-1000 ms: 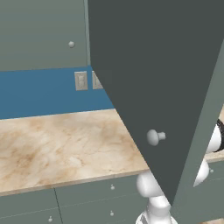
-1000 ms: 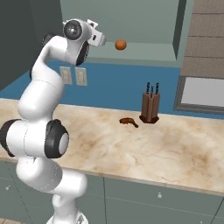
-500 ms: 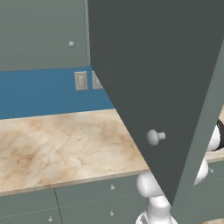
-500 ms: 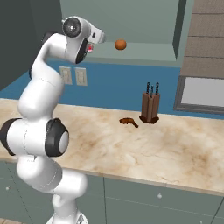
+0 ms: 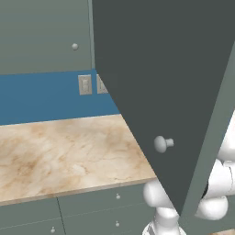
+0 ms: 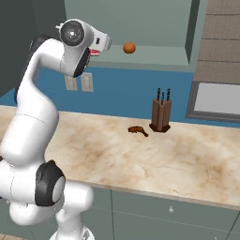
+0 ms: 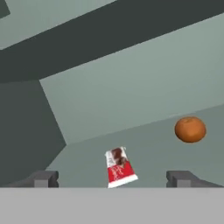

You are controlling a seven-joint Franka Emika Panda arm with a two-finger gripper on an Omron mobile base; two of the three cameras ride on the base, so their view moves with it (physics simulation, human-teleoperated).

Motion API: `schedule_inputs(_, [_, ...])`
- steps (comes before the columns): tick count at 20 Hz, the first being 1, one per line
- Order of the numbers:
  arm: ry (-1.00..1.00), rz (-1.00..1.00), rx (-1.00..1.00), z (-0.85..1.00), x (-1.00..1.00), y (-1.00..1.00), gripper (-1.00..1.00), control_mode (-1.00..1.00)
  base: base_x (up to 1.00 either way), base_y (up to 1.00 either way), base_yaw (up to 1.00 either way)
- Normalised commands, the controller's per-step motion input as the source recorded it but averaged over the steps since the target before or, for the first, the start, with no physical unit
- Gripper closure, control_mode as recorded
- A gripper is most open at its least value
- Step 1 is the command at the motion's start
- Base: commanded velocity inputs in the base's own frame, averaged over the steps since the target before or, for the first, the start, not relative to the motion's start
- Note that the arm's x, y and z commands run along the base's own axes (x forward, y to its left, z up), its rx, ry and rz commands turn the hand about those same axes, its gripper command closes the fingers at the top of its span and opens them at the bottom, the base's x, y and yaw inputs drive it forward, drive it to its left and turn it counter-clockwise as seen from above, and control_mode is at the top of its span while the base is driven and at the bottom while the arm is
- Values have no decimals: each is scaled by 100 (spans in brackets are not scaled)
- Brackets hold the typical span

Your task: Pick the bar and honey bottle from the counter and place them in the cabinets closest to them.

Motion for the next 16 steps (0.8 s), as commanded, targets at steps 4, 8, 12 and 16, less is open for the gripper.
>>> schedule_inputs(4, [8,8,-20,-13,-84,-2,-100,-100,0,0,0])
schedule_inputs(8, [14,9,-23,-8,-77,-2,-100,-100,0,0,0])
schedule_inputs(12, [13,9,-21,-15,-87,-13,-100,-100,0,0,0])
schedule_inputs(16, [8,9,-16,-33,-93,-28,-100,-100,0,0,0])
